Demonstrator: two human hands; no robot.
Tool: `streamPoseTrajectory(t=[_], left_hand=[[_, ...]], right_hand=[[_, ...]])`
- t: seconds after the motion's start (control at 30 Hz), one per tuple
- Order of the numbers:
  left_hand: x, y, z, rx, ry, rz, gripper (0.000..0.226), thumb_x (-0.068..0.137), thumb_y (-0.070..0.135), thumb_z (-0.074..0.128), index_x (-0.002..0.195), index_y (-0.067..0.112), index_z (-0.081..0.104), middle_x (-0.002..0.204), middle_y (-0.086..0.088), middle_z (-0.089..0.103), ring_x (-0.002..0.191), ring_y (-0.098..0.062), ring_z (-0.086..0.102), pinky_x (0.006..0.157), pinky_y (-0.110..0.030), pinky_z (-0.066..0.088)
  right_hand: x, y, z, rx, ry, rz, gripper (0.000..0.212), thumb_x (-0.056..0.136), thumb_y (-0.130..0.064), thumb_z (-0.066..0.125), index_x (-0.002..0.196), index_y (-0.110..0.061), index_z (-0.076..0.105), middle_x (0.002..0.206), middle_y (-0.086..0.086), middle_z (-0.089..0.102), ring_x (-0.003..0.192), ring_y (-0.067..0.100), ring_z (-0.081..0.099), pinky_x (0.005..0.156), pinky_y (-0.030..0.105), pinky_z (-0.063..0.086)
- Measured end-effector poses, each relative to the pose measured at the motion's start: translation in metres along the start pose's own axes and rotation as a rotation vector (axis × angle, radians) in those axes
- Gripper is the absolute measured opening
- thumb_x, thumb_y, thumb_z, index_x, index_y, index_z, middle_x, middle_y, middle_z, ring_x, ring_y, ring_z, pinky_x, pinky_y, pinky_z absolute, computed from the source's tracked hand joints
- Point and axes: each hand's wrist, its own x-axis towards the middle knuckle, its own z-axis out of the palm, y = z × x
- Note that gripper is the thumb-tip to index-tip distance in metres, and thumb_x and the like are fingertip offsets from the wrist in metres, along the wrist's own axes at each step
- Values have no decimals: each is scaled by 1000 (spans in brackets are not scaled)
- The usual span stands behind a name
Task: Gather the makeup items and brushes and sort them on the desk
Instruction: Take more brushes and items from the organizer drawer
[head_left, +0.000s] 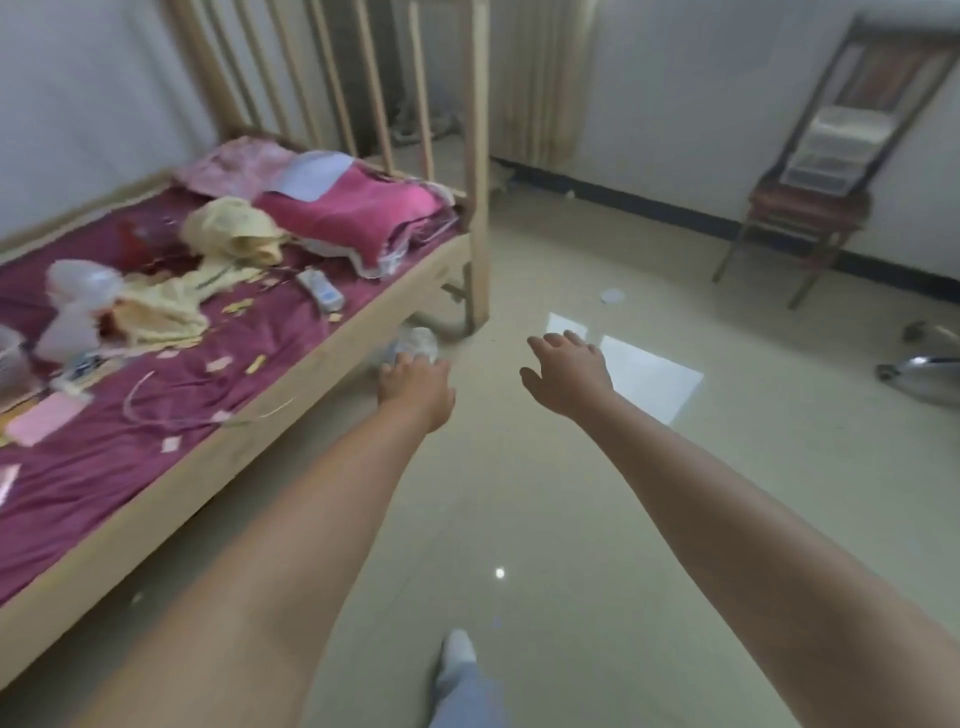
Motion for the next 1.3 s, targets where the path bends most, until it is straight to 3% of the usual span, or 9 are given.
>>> streamPoseTrajectory(t=[0.23,0.43,0.67,1.0,1.3], left_hand=[[189,104,-40,2,76,283,45,95,41,35,133,17,39,136,-10,43,126,-30,36,102,-38,30],[353,191,-96,24,102,497,46,96,41,34,137,21,35,139,-7,40,128,-28,33,102,-38,29],[506,324,-147,89,145,686,44,95,42,34,133,18,38,136,-7,42,127,-27,34,99,-38,32],[733,540,-227,92,139,748,45,96,39,36,132,14,37,134,-9,41,127,-27,33,100,-36,33],[923,699,-285,96,125,827,42,95,35,39,131,12,37,133,-10,40,129,-29,30,99,-39,33]], right_hand=[[127,135,-22,6,1,265,50,94,-42,35,136,-15,33,144,8,35,137,28,22,112,45,21],[243,233,-73,27,15,485,55,96,-45,27,143,-19,23,154,5,17,143,28,4,115,46,5],[338,377,-109,48,-9,731,57,95,-46,28,145,-20,17,155,5,11,143,29,1,115,48,4],[514,623,-186,82,49,826,57,95,-46,29,145,-21,16,155,5,10,143,29,0,115,47,3],[680,799,-224,121,69,836,57,96,-44,31,145,-20,17,155,6,13,143,28,3,115,45,5]])
